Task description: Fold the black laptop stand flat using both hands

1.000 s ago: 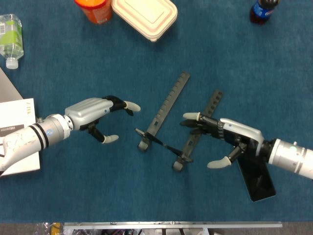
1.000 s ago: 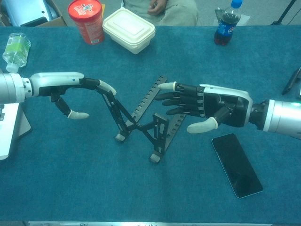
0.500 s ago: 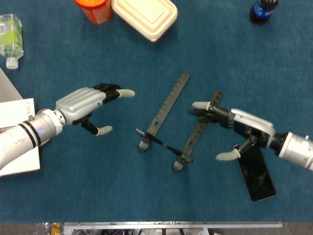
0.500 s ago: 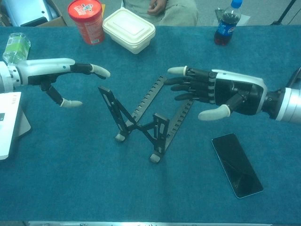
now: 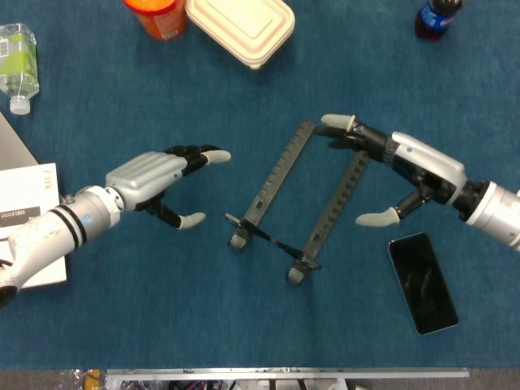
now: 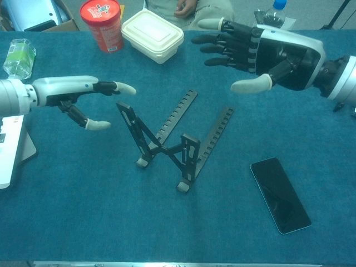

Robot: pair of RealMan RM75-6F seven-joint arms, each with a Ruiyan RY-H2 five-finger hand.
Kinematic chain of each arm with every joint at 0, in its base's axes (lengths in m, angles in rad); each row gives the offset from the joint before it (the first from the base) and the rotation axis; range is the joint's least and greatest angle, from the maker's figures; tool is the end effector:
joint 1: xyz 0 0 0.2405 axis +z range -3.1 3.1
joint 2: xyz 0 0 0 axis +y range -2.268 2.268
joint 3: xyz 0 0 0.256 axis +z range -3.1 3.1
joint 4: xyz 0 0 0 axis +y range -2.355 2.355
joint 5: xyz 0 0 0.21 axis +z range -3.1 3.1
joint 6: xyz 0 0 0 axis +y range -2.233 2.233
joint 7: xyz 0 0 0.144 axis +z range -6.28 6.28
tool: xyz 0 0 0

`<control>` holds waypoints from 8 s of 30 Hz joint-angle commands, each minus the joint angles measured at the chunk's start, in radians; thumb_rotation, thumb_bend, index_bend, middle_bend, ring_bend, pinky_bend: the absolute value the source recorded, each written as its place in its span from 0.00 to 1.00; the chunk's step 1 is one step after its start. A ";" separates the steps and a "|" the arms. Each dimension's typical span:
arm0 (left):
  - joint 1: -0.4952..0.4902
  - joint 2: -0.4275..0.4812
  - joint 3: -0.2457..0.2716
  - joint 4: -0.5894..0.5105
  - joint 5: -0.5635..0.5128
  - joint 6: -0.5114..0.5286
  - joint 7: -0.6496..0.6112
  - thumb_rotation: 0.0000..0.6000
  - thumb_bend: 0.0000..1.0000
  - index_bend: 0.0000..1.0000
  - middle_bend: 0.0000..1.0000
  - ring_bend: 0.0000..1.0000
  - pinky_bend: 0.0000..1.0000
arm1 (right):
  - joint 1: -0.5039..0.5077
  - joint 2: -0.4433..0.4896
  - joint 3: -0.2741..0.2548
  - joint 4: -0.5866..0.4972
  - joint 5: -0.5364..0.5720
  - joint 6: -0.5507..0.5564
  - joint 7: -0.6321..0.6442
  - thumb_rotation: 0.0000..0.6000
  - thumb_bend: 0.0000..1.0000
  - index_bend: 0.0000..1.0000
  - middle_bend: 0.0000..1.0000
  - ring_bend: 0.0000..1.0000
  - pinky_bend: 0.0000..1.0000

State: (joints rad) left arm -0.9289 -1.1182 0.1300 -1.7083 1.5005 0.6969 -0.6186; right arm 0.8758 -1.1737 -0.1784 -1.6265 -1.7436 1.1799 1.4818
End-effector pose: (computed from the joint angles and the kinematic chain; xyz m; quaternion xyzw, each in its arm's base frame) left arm -0.1632 0.3022 0.0415 -0.7653 -0.5535 -0.2809 0.1707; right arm -0.1356 -0.2913 0.0646 -0.5308 0.7044 -0.4633 0.0864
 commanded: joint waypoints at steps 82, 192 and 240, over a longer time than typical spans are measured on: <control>0.112 -0.169 -0.074 0.080 -0.159 0.187 0.735 1.00 0.28 0.22 0.24 0.13 0.12 | -0.119 0.005 0.045 0.025 -0.041 -0.184 -0.899 1.00 0.11 0.00 0.08 0.00 0.05; 0.079 -0.412 -0.187 0.317 -0.303 -0.175 0.523 1.00 0.28 0.00 0.00 0.00 0.07 | -0.135 -0.720 0.027 1.027 -0.107 0.061 -1.235 1.00 0.16 0.00 0.00 0.00 0.00; 0.044 -0.354 -0.159 0.240 -0.209 -0.207 0.470 1.00 0.28 0.00 0.00 0.00 0.07 | -0.103 -0.768 0.027 1.114 -0.069 0.062 -1.187 1.00 0.16 0.00 0.00 0.00 0.00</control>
State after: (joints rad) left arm -0.8844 -1.4726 -0.0289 -1.4684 1.2907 0.4891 -0.1494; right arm 0.7724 -1.9410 -0.1513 -0.5130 -1.8130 1.2426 0.2944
